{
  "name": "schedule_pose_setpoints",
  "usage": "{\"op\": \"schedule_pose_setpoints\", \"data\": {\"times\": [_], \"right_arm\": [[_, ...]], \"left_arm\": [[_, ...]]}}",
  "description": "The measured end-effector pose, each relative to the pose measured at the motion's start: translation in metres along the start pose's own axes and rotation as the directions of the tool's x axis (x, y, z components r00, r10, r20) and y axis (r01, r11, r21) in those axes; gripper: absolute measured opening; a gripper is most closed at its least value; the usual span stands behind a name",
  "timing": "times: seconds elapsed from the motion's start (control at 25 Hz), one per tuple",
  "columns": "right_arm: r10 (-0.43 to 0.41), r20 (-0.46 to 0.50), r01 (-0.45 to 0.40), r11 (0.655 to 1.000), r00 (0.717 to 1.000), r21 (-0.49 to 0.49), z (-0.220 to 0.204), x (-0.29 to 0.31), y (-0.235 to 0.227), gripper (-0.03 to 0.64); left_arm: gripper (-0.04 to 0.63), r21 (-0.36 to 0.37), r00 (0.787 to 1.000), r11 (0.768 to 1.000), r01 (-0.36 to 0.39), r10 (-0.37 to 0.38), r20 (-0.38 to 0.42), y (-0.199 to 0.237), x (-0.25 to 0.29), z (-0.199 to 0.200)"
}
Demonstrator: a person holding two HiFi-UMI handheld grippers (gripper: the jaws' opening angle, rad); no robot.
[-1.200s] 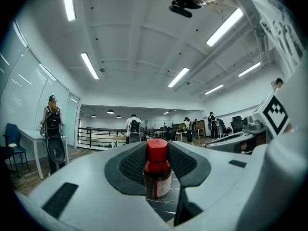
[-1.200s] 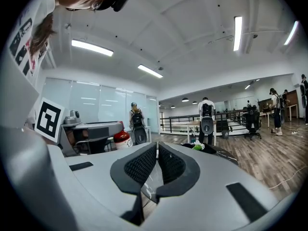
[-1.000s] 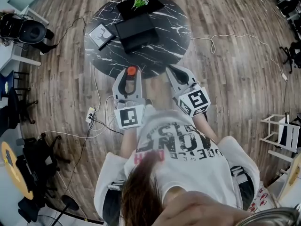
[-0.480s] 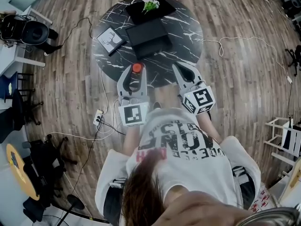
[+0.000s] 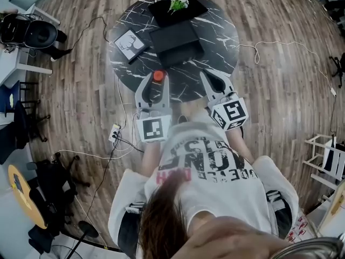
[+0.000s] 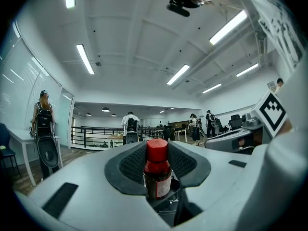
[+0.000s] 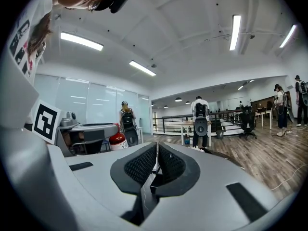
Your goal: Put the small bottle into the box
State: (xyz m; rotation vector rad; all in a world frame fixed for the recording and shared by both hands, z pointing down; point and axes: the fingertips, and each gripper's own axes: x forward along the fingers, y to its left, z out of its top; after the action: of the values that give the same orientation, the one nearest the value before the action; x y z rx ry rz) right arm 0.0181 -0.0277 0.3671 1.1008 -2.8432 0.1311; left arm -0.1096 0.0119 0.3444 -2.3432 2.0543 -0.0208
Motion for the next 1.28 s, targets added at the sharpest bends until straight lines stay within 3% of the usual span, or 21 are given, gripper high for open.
{"op": "schedule_pose_setpoints", "data": {"times": [0.28, 0.56, 1.28], "right_arm": [[0.014, -0.020, -0.014, 1.000, 1.000, 0.008, -0.004, 0.013, -0.006, 0.009], [0.078, -0.029, -0.078, 0.997, 0.997, 0.008, -0.002, 0.041, -0.019, 0.009], [0.172, -0.052, -0.172, 0.985, 0.984, 0.014, -0.001, 0.104, -0.100, 0.009]], "left_arm": [[0.132, -0.010, 1.000, 1.000, -0.014, 0.014, -0.016, 0.006, 0.010, -0.003], [0.132, -0.004, 0.996, 0.997, -0.083, 0.083, -0.032, 0.019, 0.025, -0.004], [0.132, -0.003, 0.985, 0.985, -0.170, 0.170, -0.024, 0.017, 0.115, -0.002]]}}
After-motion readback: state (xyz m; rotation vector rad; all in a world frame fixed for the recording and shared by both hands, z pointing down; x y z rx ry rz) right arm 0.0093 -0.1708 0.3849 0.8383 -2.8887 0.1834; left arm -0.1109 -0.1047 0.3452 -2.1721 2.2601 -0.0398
